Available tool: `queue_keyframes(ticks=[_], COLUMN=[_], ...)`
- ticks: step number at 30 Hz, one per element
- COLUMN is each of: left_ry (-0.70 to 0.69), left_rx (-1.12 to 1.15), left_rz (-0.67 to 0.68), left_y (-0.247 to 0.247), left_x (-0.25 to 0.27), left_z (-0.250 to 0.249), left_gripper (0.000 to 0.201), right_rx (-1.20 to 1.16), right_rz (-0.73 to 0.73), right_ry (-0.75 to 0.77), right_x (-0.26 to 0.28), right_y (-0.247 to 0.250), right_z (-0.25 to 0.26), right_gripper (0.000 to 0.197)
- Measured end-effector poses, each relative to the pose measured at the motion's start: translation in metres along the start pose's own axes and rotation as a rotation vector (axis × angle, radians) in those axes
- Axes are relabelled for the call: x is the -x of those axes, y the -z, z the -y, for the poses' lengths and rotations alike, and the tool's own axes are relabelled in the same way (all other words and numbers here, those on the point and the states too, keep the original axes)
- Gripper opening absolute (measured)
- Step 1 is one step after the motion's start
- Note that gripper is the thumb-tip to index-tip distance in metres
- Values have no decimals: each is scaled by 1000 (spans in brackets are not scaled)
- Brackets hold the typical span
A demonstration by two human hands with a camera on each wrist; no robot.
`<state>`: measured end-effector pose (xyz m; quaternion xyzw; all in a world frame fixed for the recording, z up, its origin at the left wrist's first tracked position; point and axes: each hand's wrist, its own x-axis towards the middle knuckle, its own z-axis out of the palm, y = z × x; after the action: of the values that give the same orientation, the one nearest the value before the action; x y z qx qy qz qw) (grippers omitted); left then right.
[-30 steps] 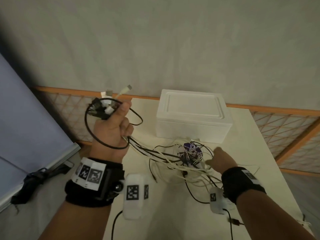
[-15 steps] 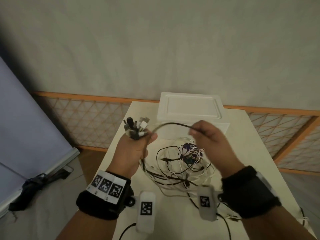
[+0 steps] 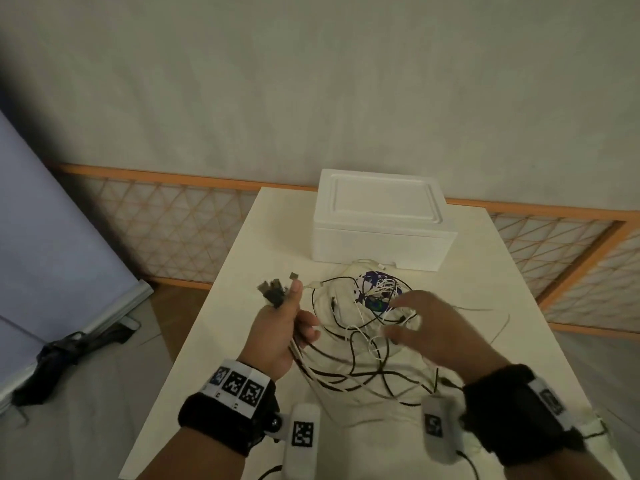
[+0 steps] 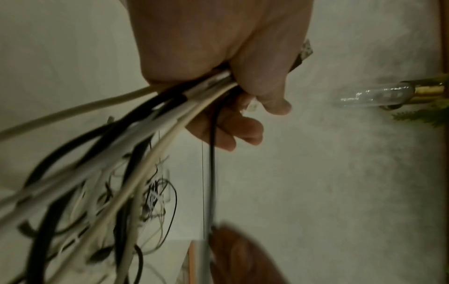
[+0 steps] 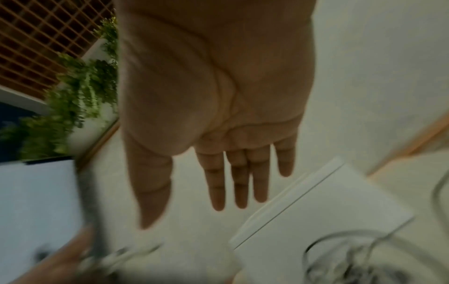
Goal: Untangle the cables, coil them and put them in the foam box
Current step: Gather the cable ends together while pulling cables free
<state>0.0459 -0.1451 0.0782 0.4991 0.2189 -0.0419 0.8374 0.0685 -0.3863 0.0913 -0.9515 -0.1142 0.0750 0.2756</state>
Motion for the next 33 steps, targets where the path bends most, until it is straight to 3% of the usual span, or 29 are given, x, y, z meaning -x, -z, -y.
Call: queue_keyframes(ticks=[2, 3, 5, 7, 10, 15, 17, 19, 21, 22, 24, 27, 29, 33], left_ry=[1, -12, -45, -92, -155, -162, -142, -76, -11, 14, 46, 74, 77, 68], left_rx=[12, 15, 32, 39, 122, 264, 289, 330, 350, 340, 301, 248, 234, 222], left_rz=[92, 135, 186, 187, 71, -129, -174, -201, -205, -206, -205, -203, -208, -202], left_y=[-11, -15, -18, -13, 5, 20, 26, 35, 42, 44, 46, 47, 45, 39], left_x=[8, 11, 14, 13, 2, -10, -14, -18, -21, -23, -24, -26, -29, -30], left_z=[9, 13, 15, 10, 0, 4, 10, 16, 22, 24, 30, 35, 37, 38], left_gripper=[28, 24, 25, 21, 14, 13, 13, 13, 18, 21, 24, 21, 18, 19], right_rx=[-127, -130, -71, -6, 102, 319, 412, 404, 241, 111, -59, 113, 251, 421], right_rz=[224, 344, 499, 545, 431, 301, 341, 500, 634, 628, 413, 64, 96, 263], right_ry=[94, 124, 174, 141, 149, 197, 171, 99, 22, 9, -6, -60, -132, -123], right_x=[2, 3, 4, 7, 14, 13, 7, 1, -6, -11, -27, -61, -80, -99], right_y=[-21, -35, -62, -77, -83, -77, -76, -73, -68, -66, -68, -76, -83, -93], right_z=[43, 57, 69, 66, 40, 5, -6, -19, -29, -32, -42, -63, -75, -82], right_gripper=[84, 87, 59, 31, 22, 24, 37, 56, 60, 54, 41, 19, 22, 27])
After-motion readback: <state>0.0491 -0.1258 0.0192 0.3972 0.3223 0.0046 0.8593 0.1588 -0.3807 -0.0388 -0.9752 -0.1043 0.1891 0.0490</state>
